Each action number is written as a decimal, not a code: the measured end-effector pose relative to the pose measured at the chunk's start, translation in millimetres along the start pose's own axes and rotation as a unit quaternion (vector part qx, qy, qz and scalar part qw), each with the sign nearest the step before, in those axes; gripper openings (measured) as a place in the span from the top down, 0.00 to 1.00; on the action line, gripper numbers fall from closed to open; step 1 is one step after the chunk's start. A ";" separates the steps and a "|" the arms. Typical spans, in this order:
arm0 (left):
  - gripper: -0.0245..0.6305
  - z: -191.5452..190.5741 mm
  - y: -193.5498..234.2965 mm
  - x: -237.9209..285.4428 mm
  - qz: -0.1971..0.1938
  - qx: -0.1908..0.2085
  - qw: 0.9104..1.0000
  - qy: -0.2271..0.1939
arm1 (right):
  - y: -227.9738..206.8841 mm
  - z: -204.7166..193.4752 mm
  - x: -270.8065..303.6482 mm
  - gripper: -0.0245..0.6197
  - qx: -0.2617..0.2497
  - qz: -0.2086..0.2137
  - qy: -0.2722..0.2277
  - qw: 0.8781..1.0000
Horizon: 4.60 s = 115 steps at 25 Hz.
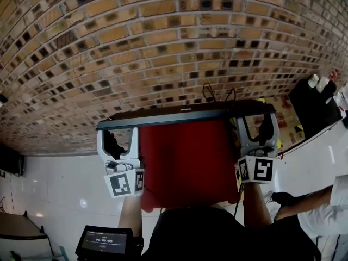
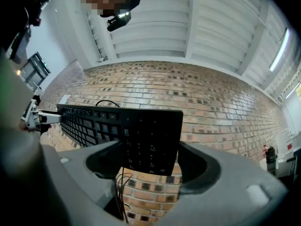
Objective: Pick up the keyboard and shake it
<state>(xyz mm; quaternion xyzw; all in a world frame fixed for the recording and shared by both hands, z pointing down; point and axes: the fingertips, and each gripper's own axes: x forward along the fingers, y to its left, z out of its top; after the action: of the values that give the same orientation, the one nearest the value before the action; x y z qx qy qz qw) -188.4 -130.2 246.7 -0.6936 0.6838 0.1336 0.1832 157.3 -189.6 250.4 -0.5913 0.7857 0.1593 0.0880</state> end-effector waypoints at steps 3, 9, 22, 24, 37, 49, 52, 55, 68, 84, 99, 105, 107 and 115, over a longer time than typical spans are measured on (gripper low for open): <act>0.35 2.5 3.8 -4.9 0.005 -0.001 1.000 -0.005 | 4.5 4.5 -0.4 0.44 -0.004 0.005 -0.004 1.000; 0.35 25.8 22.1 -12.6 0.039 -0.028 0.997 -0.053 | 20.7 61.1 13.0 0.44 -0.042 0.026 -0.060 0.997; 0.35 8.4 60.3 -48.8 0.112 -0.127 0.979 -0.111 | 81.2 136.2 22.3 0.44 -0.154 0.087 -0.145 0.974; 0.35 6.1 64.2 -50.5 0.116 -0.131 0.978 -0.113 | 86.5 137.3 23.8 0.44 -0.159 0.091 -0.145 0.972; 0.35 11.3 65.5 -42.4 0.107 -0.116 0.981 -0.116 | 82.1 132.0 28.0 0.44 -0.145 0.085 -0.145 0.975; 0.35 95.6 2.0 0.5 0.001 0.034 0.986 -0.166 | -8.4 92.7 -8.5 0.44 -0.017 -0.017 -0.174 0.985; 0.35 103.1 -19.2 4.5 -0.023 0.061 0.984 -0.164 | -28.3 82.1 -22.1 0.44 0.017 -0.044 -0.175 0.983; 0.35 112.2 -40.3 9.6 -0.047 0.083 0.981 -0.169 | -44.8 66.9 -35.5 0.44 0.043 -0.064 -0.164 0.984; 0.35 112.1 -61.0 11.4 -0.066 0.079 0.981 -0.166 | -62.2 61.8 -52.9 0.44 0.045 -0.079 -0.157 0.984; 0.35 166.8 -20.2 -25.1 -0.009 0.068 0.963 -0.262 | -25.5 147.0 -48.2 0.44 -0.014 -0.030 -0.244 0.969; 0.35 139.1 -14.0 -20.8 -0.003 0.056 0.974 -0.220 | -17.9 125.3 -35.7 0.44 -0.012 -0.010 -0.202 0.979; 0.35 88.6 -10.0 -17.4 0.001 0.040 0.988 -0.147 | -12.3 74.6 -21.7 0.44 0.002 0.008 -0.120 0.993; 0.35 72.0 -9.6 -17.8 0.003 0.036 0.992 -0.120 | -10.2 57.3 -19.7 0.44 0.009 0.010 -0.095 0.995; 0.35 14.5 -12.3 -40.3 0.010 0.018 0.999 -0.038 | -0.8 -5.6 -29.6 0.44 0.022 0.031 -0.003 0.999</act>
<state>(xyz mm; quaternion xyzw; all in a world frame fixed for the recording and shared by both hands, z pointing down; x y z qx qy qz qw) -176.4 -87.6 252.1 -0.6779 0.6853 0.1491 0.2205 166.8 -165.1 265.2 -0.5645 0.8065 0.1461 0.0980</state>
